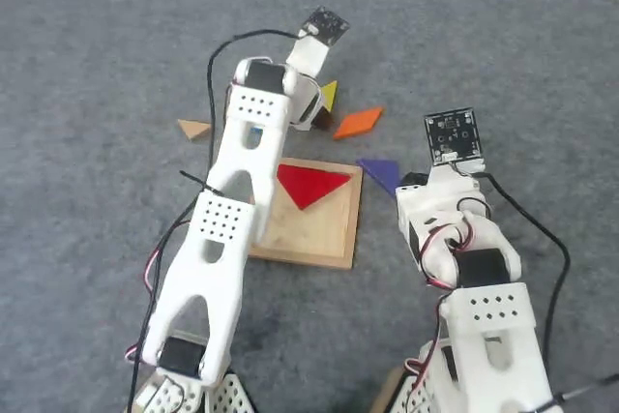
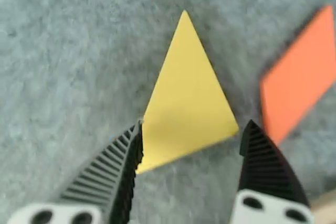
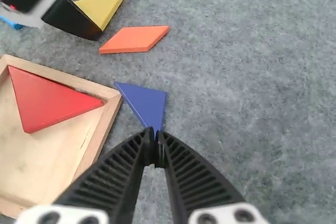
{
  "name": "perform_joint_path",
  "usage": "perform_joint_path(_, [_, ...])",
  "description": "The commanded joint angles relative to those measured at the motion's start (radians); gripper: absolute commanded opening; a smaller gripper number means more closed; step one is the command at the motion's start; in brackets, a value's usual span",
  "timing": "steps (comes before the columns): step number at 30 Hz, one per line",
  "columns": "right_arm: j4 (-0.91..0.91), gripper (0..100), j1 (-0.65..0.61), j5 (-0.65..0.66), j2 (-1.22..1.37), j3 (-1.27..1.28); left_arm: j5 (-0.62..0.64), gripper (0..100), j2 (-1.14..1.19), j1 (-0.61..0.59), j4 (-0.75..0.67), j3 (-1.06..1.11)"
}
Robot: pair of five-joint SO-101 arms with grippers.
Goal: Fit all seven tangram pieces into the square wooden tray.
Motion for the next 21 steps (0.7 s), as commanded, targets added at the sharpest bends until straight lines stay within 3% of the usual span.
perform_joint_path(1, [-0.024,0.6,0.002,0.023,-0.018,-0.014,0.049,29,-0.002,-0.011,-0.112,-0.042])
perform_joint_path(5, [-0.024,0.6,-0.031,0.057,-0.018,-0.014,0.144,29,-0.008,-0.017,-0.232,-0.007])
perform_joint_path(12, [-0.024,0.6,-0.031,0.063,-0.018,-0.014,0.146,29,-0.009,-0.014,-0.308,0.111])
perform_joint_path(16, [-0.024,0.6,-0.031,0.064,-0.018,-0.014,0.107,29,-0.011,-0.012,-0.284,0.142])
perform_joint_path(21, [-0.024,0.6,-0.031,0.064,-0.018,-0.014,0.003,24,-0.011,-0.008,-0.143,0.143])
